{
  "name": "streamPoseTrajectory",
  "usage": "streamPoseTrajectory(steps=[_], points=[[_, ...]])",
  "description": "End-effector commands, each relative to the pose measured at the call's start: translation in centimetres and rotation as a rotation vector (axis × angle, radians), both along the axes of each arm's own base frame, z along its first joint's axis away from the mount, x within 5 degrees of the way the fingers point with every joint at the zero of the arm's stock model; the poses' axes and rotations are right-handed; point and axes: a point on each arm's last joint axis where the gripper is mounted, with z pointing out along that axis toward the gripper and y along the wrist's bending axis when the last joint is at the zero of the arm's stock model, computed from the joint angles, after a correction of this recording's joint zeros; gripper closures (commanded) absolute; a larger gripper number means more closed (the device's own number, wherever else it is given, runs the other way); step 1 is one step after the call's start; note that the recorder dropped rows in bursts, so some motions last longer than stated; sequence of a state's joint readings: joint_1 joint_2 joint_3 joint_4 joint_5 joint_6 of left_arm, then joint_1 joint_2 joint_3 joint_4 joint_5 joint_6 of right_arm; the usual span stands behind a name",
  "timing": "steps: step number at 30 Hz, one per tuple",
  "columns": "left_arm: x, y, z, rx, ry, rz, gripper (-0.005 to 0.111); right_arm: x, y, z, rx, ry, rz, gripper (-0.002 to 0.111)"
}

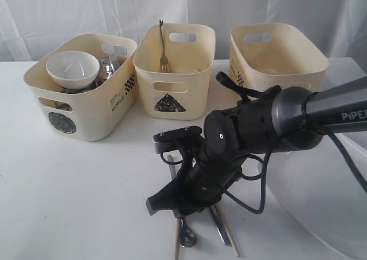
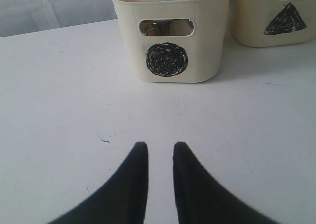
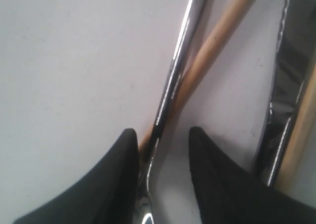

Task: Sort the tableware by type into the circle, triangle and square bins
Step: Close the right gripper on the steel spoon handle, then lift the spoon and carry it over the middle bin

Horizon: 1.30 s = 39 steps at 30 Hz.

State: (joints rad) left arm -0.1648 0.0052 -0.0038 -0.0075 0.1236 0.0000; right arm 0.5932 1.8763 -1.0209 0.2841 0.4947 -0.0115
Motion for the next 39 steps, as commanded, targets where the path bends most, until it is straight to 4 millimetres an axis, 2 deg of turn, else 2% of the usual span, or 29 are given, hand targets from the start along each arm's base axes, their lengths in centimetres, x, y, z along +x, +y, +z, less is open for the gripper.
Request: streamPoseTrajectory(steps=[1,6,14,24,33,39], points=[[0.0,0.0,-0.1,-0.008,0.004,0.004,0.081,0.0,0.2,0.0,-0.001,-0.008,0.015,0.075],[0.0,0.0,-0.1,-0.008,0.004,0.004,0.081,0.0,0.2,0.0,0.001,-0.007,0.014,0.078],[0.0,0.0,-0.1,-0.008,0.004,0.004,0.081,0.1,0.2,0.1,0.007,-0.018,0.010,0.108],[0.0,0.0,-0.1,-0.008,0.004,0.004,0.081,0.2,0.3,0.6,0.031,-0.030,-0.008,0.108],[0.0,0.0,-0.1,-0.008,0.004,0.004,0.081,0.1,0.2,3.6,0.090,-0.126,-0.014,0.108],[0.0,0.0,-0.1,-0.008,0.004,0.004,0.081,0.7,0.5,8.5,0.180,-0.291,-0.002,0.108]])
